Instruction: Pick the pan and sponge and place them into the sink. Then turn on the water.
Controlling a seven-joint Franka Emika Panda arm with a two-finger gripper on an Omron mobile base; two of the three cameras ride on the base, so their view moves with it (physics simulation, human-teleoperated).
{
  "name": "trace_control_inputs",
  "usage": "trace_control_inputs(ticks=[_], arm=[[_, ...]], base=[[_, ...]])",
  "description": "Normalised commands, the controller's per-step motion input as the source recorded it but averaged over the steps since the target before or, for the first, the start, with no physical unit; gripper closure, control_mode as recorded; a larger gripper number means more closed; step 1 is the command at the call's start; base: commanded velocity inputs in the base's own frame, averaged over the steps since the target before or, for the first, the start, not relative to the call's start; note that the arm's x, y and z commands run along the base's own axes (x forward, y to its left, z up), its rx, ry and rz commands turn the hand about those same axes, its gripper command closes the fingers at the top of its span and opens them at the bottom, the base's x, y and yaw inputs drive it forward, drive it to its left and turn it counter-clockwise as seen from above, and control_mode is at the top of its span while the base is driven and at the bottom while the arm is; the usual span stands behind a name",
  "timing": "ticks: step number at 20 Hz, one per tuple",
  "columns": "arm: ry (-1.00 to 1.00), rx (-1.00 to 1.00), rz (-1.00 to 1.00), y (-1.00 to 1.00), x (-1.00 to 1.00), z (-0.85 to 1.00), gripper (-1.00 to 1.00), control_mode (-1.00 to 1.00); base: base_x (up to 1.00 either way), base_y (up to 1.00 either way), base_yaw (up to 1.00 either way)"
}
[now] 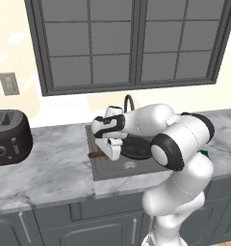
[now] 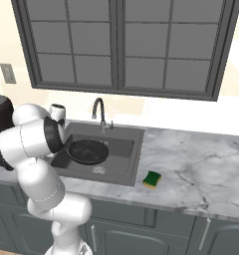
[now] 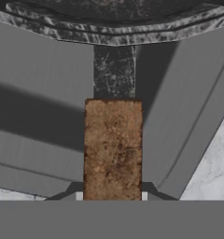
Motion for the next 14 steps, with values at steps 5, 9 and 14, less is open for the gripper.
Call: trace_control_inputs(ticks=[5,9,14], arm=[[0.0,-0.01,0.0,-0.14,0.08,-0.13,1.0,-1.0],[0.0,0.0,0.0,-0.1,0.07,-0.13,1.0,-1.0],[-0.01,0.0,0.0,-0.1,0.07,-0.12,1.0,-1.0]], base=[[0.0,0.0,0.0],[0.0,0.0,0.0],[0.0,0.0,0.0]])
